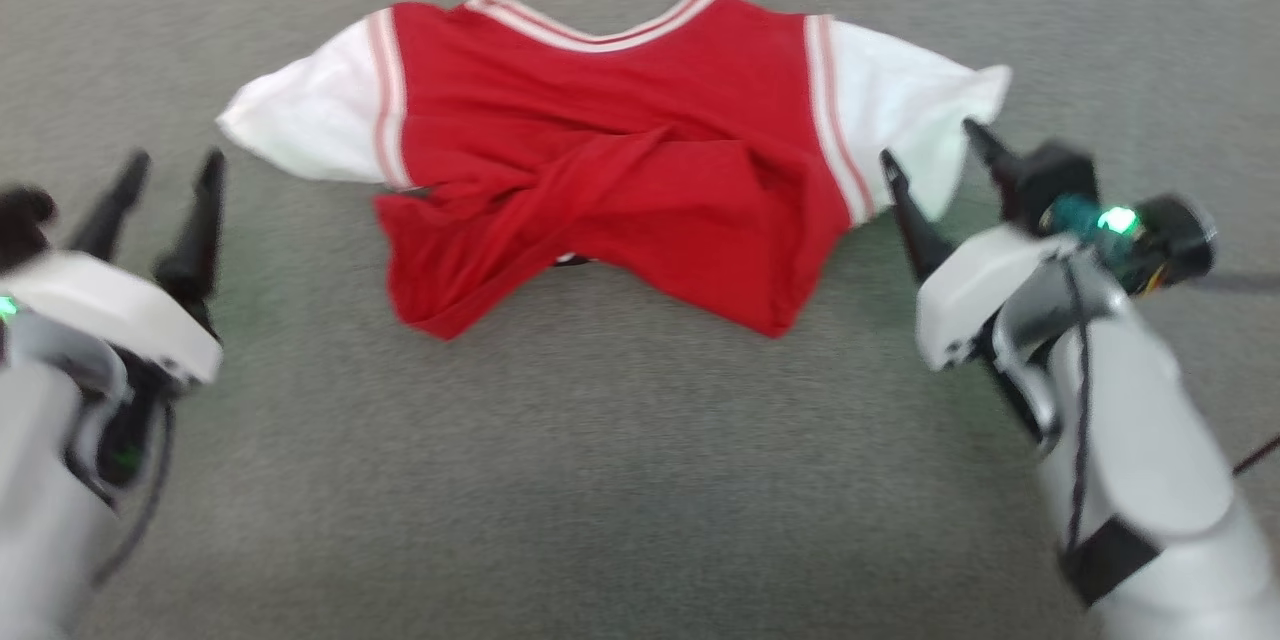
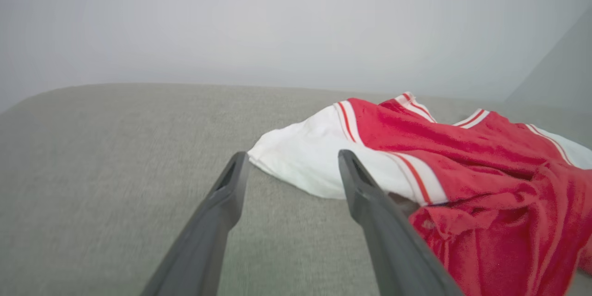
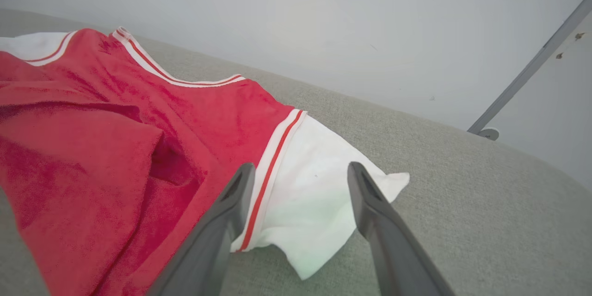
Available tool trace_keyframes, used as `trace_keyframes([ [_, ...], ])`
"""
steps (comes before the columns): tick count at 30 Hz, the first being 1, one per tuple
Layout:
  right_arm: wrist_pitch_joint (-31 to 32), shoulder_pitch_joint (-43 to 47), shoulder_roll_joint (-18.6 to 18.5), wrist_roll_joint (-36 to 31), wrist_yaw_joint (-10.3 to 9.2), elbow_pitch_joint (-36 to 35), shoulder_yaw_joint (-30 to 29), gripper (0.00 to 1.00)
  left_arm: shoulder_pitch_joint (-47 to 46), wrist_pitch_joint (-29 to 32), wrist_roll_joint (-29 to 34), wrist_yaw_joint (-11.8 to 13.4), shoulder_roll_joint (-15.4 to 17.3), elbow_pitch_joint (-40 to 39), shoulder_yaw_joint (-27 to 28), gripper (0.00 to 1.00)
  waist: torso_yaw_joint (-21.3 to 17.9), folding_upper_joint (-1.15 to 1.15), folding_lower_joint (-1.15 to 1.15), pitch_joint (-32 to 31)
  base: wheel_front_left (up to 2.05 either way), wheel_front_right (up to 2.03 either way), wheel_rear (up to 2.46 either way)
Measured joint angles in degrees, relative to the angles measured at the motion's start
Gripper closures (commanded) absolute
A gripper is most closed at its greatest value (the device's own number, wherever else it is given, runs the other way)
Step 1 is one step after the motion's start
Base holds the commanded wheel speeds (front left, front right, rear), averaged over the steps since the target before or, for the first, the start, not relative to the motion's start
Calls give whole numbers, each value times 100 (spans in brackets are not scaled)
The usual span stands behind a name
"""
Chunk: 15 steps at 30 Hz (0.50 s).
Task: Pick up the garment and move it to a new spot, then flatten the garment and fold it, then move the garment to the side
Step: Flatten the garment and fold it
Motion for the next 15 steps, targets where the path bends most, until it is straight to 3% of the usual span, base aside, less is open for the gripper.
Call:
trace_keyframes([
  [5, 1089, -702, -789, 512, 0, 346, 272, 0, 1005, -1, 1252, 1, -717, -868, 1408, 0, 453, 0, 0, 30, 0, 0, 0],
  [6, 1089, -702, -789, 512, 0, 346, 272, 0, 1005, -1, 1252, 1, -717, -868, 1408, 0, 453, 0, 0, 30, 0, 0, 0],
  [7, 1518, -993, -1068, 733, -1, 443, 399, 0, 1360, -1, 1639, -52, -966, -1183, 1836, 0, 622, 0, 0, 81, 0, 0, 0],
  [8, 1518, -993, -1068, 733, -1, 443, 399, 0, 1360, -1, 1639, -52, -966, -1183, 1836, 0, 622, 0, 0, 81, 0, 0, 0],
  [15, 3040, -1949, -1828, 1460, 0, 584, 825, 0, 1991, -1, 2409, -178, -1597, -1954, 2666, 0, 1072, 0, 0, 478, 0, 0, 0],
])
